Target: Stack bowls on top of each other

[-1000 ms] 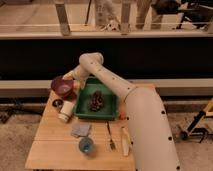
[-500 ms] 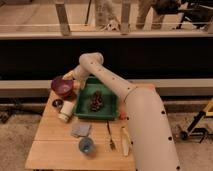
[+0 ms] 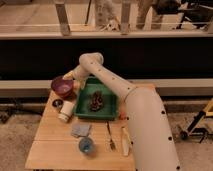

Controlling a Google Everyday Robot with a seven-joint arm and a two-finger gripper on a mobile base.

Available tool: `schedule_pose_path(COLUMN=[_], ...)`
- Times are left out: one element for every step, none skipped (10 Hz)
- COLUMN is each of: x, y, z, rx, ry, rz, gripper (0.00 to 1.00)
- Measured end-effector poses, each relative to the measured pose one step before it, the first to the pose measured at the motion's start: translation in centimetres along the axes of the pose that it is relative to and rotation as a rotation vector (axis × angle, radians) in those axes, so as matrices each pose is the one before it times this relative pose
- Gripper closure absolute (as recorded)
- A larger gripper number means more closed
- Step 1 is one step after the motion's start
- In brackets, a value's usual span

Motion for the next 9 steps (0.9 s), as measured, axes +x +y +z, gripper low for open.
schedule_pose_path(x=[-0.002, -0.001, 0.000, -0.002, 0.001, -0.001, -0.001, -0.001, -0.012], y=[-0.003, 0.005, -0.001, -0.002, 0.007, -0.003, 0.000, 0.001, 0.032], z=[-0.001, 0.001, 0.000, 0.003, 0.003, -0.002, 0.003, 0.000, 0.035], rx=[0.00003, -0.00006, 0.00000, 0.00003, -0.00005, 0.00004, -0.00001, -0.00003, -0.00020], ry=[-0.00005, -0.00005, 0.00002, -0.00004, 0.00000, -0.00001, -0.00001, -0.00003, -0.00044], rz=[-0.00001, 0.00001, 0.00003, -0.00003, 0.00009, -0.00004, -0.00001, -0.00003, 0.00038], gripper=[0.20, 0.20, 0.20, 0.20, 0.20, 0.20, 0.20, 0.20, 0.20])
